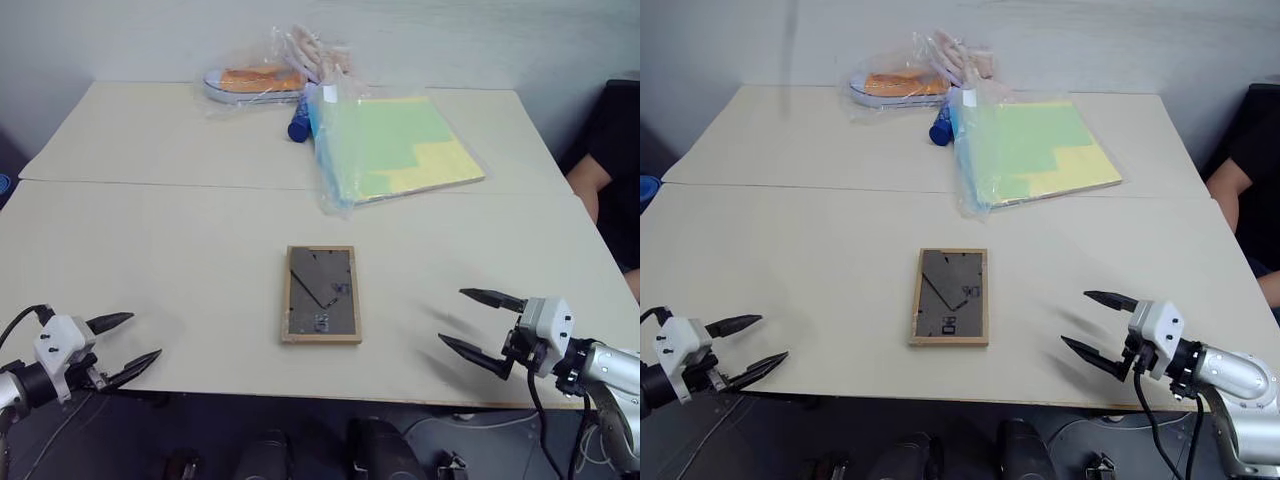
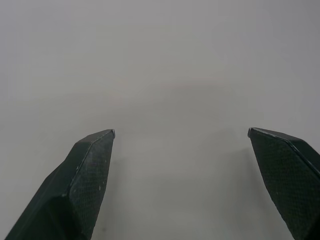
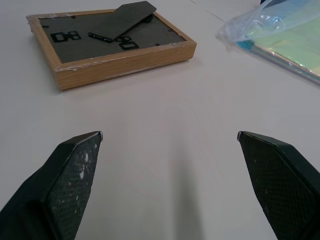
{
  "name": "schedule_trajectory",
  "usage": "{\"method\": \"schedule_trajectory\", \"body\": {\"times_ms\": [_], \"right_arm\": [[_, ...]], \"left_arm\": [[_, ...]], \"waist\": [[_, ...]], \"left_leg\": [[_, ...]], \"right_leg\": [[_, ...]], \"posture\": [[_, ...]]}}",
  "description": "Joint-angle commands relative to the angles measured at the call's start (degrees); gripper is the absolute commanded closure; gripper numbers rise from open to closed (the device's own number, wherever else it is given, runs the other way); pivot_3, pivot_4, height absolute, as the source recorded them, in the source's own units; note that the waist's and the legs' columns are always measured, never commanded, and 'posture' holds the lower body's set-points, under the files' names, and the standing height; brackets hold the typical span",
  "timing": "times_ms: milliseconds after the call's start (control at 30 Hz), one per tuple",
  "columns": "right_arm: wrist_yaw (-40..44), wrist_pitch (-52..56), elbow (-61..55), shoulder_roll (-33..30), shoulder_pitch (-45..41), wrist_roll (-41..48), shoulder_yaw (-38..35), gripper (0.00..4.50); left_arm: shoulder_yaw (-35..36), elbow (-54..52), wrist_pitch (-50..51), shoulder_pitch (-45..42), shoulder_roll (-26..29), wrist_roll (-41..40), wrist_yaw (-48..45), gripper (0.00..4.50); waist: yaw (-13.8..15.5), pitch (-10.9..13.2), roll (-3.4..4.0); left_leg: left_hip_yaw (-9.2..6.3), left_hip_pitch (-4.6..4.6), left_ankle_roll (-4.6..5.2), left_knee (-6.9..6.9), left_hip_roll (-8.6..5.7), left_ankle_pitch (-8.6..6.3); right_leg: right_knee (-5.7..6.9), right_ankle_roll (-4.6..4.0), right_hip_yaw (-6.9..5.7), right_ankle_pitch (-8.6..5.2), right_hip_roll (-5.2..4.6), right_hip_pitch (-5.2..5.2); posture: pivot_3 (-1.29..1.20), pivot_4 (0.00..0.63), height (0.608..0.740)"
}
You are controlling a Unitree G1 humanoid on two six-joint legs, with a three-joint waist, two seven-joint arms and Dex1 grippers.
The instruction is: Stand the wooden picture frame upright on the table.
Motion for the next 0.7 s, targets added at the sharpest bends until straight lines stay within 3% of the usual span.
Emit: {"method": "schedule_trajectory", "body": {"times_ms": [33, 167, 233, 433, 633, 667, 700], "right_arm": [[0.9, -0.9, 0.66, -1.09, -0.73, 0.17, -0.15, 0.05], [0.47, -0.18, 0.4, -0.77, -1.26, -0.11, 0.23, 0.05], [0.02, 2.03, -1.66, -0.34, -1.87, 0.91, 1.38, 0.43], [-2.58, 5.96, -4.73, 0.41, -7.43, -3.47, 9.13, 2.36], [-10.36, 4.32, -0.13, 5.88, -16.09, -12.83, 16.86, 4.49], [-11.34, 4.39, 0.71, 6.31, -16.96, -14.32, 17.76, 4.5], [-11.78, 4.13, 1.3, 6.57, -17.52, -15.23, 18.46, 4.5]], "left_arm": [[1.41, -2.44, -0.08, 0.88, -0.43, -1.05, 0.51, 0.0], [1.32, -7.95, 6.38, 1.69, -1.24, -5.33, 0.97, 0.0], [0.5, -12.16, 9.62, 1.46, -1.48, -6.88, 1.68, 0.4], [-9.61, -23.11, 20.22, -7.09, -2.08, -3.98, 9.59, 2.15], [-23.37, -18.37, 26.19, -22.69, -6.12, 3.54, 15.2, 4.17], [-25.27, -17.18, 25.89, -24.57, -7.2, 4.32, 14.97, 4.46], [-26.59, -16.49, 26.2, -25.78, -8.0, 4.76, 14.87, 4.46]], "waist": [[-0.02, 0.0, 0.0], [-0.14, 0.0, 0.0], [-0.13, 0.0, 0.0], [0.01, -0.01, 0.0], [-0.05, -0.02, -0.01], [-0.06, -0.02, -0.01], [-0.14, -0.02, -0.01]], "left_leg": [[0.0, 0.0, 0.0, 0.0, 0.0, 0.0], [0.0, 0.0, 0.0, 0.03, 0.0, 0.0], [0.0, 0.01, 0.0, 0.03, 0.0, 0.0], [0.0, 0.0, -0.02, 0.14, -0.01, 0.01], [0.0, -0.1, -0.08, 0.24, -0.03, 0.05], [0.0, -0.13, -0.09, 0.26, -0.02, 0.06], [0.01, -0.23, -0.09, 0.35, -0.02, 0.05]], "right_leg": [[0.01, 0.0, 0.0, 0.0, 0.0, 0.0], [0.04, 0.0, 0.0, 0.0, 0.0, 0.0], [0.07, 0.0, 0.0, 0.0, 0.0, 0.0], [0.16, 0.0, 0.01, 0.0, 0.01, 0.01], [0.3, 0.02, -0.02, 0.01, 0.1, -0.04], [0.35, 0.03, -0.03, 0.02, 0.13, -0.05], [0.39, 0.04, -0.06, 0.02, 0.15, -0.1]], "posture": [[0.0, 0.15, 0.74], [0.0, 0.15, 0.74], [0.0, 0.15, 0.74], [0.0, 0.15, 0.74], [0.0, 0.15, 0.74], [0.0, 0.15, 0.74], [0.0, 0.15, 0.74]]}}
